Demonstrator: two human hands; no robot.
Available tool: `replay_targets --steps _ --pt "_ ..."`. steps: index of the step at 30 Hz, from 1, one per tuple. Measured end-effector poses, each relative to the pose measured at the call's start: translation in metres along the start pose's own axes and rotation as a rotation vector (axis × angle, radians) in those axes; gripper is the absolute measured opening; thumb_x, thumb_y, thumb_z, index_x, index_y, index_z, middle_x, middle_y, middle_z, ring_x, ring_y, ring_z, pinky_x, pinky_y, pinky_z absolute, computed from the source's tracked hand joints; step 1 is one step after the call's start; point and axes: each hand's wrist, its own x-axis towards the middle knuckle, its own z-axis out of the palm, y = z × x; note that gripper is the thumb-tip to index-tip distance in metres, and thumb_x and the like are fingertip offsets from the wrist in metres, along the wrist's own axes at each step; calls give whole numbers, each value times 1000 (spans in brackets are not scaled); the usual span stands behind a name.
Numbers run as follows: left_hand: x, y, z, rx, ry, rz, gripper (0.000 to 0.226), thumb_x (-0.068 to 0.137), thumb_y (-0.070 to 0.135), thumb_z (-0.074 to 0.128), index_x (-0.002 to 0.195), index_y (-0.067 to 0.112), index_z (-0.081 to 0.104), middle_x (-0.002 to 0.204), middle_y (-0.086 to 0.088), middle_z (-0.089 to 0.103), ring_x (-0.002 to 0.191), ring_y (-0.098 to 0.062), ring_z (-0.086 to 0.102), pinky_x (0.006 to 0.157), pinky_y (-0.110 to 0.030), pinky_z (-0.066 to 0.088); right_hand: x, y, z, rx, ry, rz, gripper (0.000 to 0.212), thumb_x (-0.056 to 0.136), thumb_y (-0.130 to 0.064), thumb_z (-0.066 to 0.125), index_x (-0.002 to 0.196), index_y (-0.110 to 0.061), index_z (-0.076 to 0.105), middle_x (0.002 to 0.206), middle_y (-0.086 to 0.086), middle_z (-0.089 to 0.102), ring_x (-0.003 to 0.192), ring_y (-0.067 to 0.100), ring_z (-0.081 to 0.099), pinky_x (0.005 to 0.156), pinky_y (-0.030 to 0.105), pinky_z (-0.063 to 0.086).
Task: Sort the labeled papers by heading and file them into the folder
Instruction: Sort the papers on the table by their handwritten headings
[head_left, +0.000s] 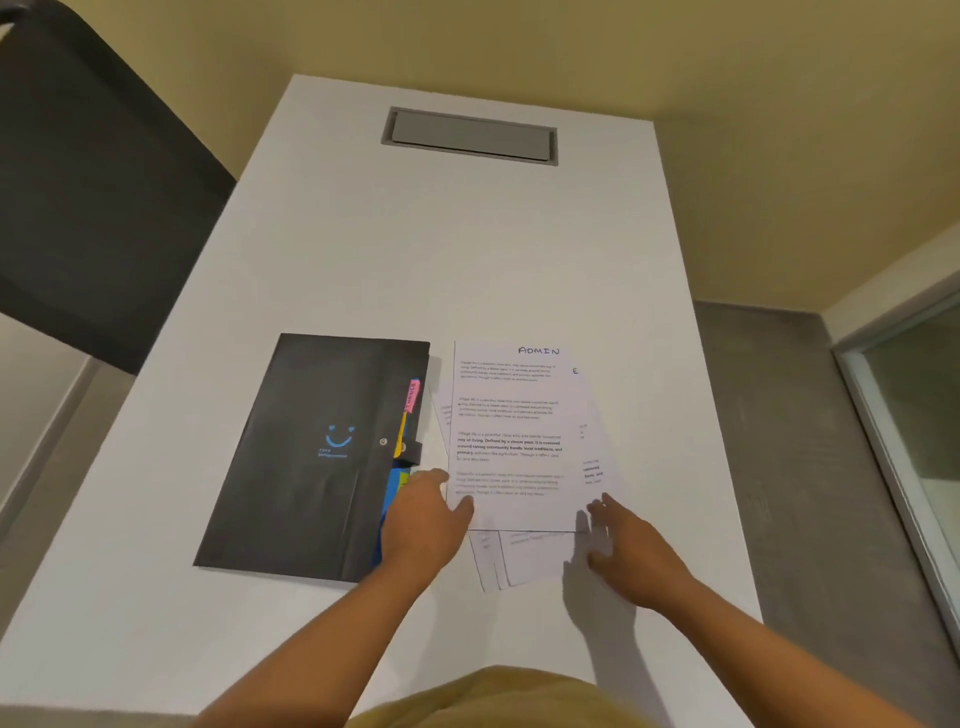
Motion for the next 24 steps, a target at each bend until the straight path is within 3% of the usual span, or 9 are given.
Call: replay_targets --steps 3,8,11,14,17,19,21,23,24 --pt "16 14 11 -72 79 -112 45 88 32 68 125 8 55 125 -7 53 111 -24 57 77 -25 42 9 8 0 -128 -95 -102 81 92 -35 57 157 -21 10 165 -4 1 151 15 10 119 32 22" --pt "44 21 36 -148 97 -297 55 80 35 75 120 6 52 117 -11 53 102 -29 59 77 -39 54 12 12 8 -249 -124 -171 83 92 -36 57 157 -23 6 165 -2 -2 152 20 2 119 39 25" --pt "53 20 48 -280 95 -374 45 80 28 76 111 7 50 112 -9 60 98 -29 62 75 -38 55 9 14 7 -195 -104 -201 79 92 -34 56 156 -21 13 164 1 11 150 22 15 119 35 25" --pt "56 15 57 -401 -5 -401 29 87 18 67 114 11 60 116 -7 67 99 -27 64 83 -39 56 9 17 -2 26 -23 -182 58 90 -28 59 142 -11 38 147 5 44 131 23 44 105 31 39" --pt "43 19 59 -388 -144 -237 25 92 20 64 115 13 66 113 -4 70 93 -17 63 81 -30 54 13 31 -4 28 82 -154 76 91 -42 59 152 -12 25 159 2 28 144 20 29 113 30 30" --pt "26 26 56 -109 -242 37 35 91 41 64 120 21 65 110 7 67 91 -7 58 75 -17 48 15 42 0 -90 26 -145 89 91 -57 50 157 -18 6 165 -2 6 151 16 8 120 31 19" --pt "14 25 59 307 -282 355 61 87 70 45 139 38 46 134 12 54 116 -9 52 96 -27 46 14 50 3 -196 -18 -138 94 89 -65 43 156 -18 -3 165 -2 -1 152 16 0 121 33 14" --pt "13 12 64 518 -318 442 74 85 81 22 150 46 18 157 12 27 145 -17 25 117 -46 27 10 55 4 -247 9 -122 94 89 -69 38 156 -20 -6 165 -3 -2 152 17 -1 122 37 12" --pt "16 3 66 546 -331 431 75 85 82 16 151 47 12 161 13 17 150 -17 13 121 -47 17 9 58 4 -252 32 -101 93 89 -70 35 156 -20 -6 165 -4 -1 152 19 0 121 38 12"
